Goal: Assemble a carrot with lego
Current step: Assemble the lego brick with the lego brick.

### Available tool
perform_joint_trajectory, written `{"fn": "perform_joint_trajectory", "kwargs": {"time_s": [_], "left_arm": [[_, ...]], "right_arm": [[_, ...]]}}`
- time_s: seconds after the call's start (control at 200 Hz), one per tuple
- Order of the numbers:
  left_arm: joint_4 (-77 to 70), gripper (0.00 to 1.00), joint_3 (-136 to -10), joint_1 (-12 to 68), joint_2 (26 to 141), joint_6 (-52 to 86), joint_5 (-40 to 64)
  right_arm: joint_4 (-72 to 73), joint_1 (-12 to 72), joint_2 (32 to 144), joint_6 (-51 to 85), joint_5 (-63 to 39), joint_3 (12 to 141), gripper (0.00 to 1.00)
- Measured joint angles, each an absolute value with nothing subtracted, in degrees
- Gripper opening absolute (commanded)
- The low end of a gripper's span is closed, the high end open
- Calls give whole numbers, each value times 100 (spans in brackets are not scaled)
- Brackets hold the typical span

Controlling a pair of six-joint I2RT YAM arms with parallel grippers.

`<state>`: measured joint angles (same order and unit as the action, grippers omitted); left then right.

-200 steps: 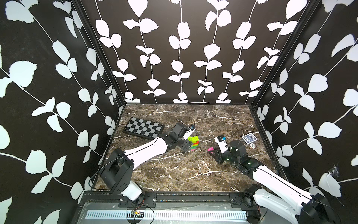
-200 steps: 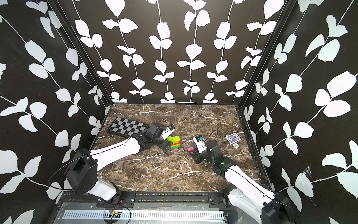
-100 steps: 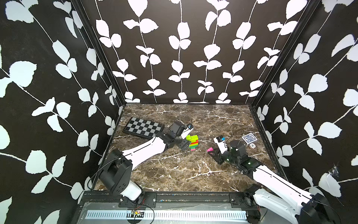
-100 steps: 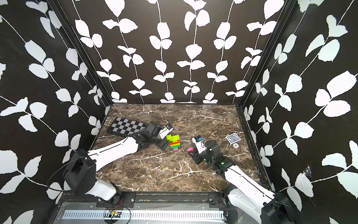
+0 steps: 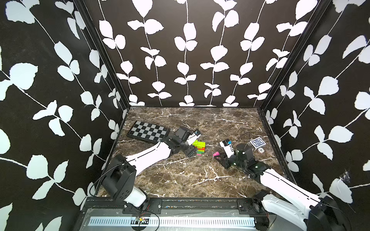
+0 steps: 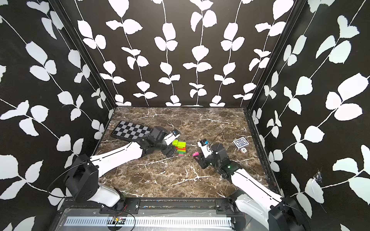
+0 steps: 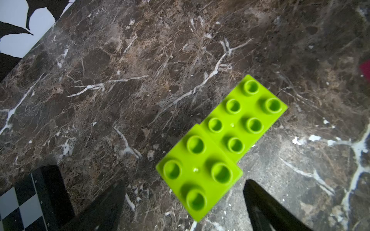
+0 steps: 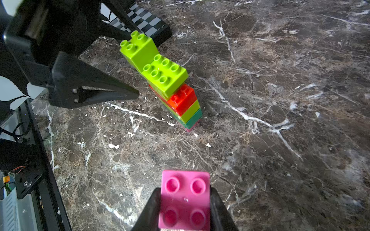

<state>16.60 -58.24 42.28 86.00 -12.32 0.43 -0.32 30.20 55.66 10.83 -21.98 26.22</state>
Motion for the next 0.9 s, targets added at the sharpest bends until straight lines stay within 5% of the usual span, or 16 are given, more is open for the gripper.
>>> {"fn": "perform_joint_trajectory", "kwargs": {"time_s": [0.265, 0.57, 0.9], "left_arm": [[1962, 96, -5824, 4219, 8486, -1365, 73], [2147, 89, -5793, 3446, 7397, -209, 1883], [1848, 84, -6099, 2829, 8589, 2016, 3472]], "right_arm": [[-128, 3022, 5743, 513, -2445, 3000, 20], [-443, 3022, 6589, -1229, -2646, 4187, 20], [-1754, 2834, 7937, -3140, -3487, 5822, 18]]}}
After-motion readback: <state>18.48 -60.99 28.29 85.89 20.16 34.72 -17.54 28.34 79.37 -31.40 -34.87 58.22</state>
